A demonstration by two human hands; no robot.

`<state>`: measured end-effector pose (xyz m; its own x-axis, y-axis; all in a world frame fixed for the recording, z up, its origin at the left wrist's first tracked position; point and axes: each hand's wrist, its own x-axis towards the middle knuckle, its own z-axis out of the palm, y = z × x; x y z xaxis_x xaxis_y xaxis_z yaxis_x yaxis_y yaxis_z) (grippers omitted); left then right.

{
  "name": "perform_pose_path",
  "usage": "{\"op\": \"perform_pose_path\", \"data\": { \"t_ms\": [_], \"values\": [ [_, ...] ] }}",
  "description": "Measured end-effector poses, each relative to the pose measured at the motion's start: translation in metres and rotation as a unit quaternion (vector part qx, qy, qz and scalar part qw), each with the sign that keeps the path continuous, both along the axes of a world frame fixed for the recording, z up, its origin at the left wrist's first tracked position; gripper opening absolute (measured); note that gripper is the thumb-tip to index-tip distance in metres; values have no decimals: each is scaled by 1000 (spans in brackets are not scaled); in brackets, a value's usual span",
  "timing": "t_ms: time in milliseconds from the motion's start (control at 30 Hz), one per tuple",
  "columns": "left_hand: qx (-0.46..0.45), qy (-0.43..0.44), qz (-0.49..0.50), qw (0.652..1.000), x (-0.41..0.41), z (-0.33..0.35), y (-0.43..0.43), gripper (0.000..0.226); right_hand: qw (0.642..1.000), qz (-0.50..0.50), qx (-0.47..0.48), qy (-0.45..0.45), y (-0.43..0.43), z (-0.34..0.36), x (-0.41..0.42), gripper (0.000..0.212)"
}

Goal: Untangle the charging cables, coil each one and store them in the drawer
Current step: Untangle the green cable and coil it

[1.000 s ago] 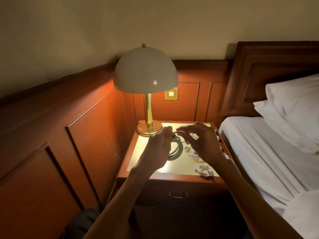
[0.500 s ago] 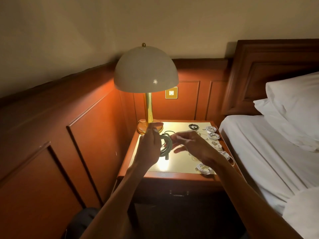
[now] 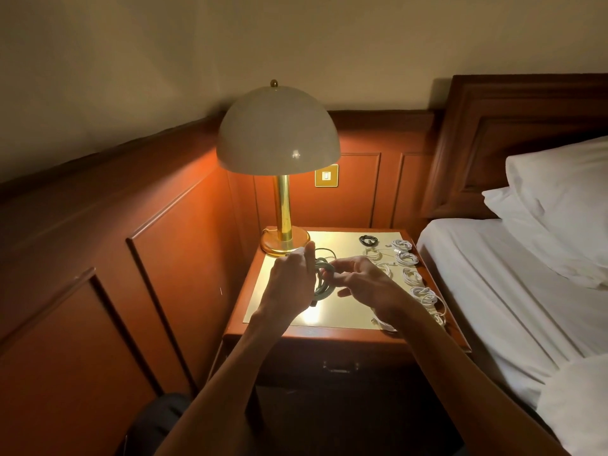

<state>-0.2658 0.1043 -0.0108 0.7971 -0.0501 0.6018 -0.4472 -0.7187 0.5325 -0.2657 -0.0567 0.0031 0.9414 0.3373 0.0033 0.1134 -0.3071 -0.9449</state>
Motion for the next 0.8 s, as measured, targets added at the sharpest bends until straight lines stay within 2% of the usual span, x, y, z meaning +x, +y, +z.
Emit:
{"op": "perform_pose_path", "data": {
  "t_ms": [67, 167, 200, 267, 333, 433, 633, 667, 767, 800],
  "values": [
    [-17, 25, -12, 999, 0, -1, -3, 45, 999, -1, -25, -24, 0, -2, 2, 13],
    [-36, 64, -15, 997, 0, -3, -2, 48, 977, -55, -121, -166, 2, -8, 2, 8],
    [-48, 86, -18, 995, 2, -5, -2, 50, 960, -85, -146, -224, 2, -12, 1, 14],
    [-92, 153, -22, 984, 4, -6, -4, 54, 926, -120, -162, -319, 0, -19, 0, 41],
    [-137, 222, -13, 965, 7, -7, -6, 54, 888, -111, -191, -404, -5, -21, -1, 54],
    [-210, 311, -64, 925, 13, -10, -7, 53, 822, -52, -256, -507, -10, -18, -4, 39],
    [-248, 405, -126, 871, 15, -8, -1, 50, 753, 70, -323, -568, -17, 0, 0, 9],
    [-245, 410, -134, 868, 14, -7, -1, 49, 740, 82, -330, -580, -18, 2, 0, 9],
    [-208, 411, -155, 874, 9, -5, 2, 52, 727, 95, -307, -607, -19, 6, -1, 25],
    [-195, 401, -170, 879, 9, -6, 4, 54, 711, 109, -313, -620, -20, 4, 0, 23]
  ]
}}
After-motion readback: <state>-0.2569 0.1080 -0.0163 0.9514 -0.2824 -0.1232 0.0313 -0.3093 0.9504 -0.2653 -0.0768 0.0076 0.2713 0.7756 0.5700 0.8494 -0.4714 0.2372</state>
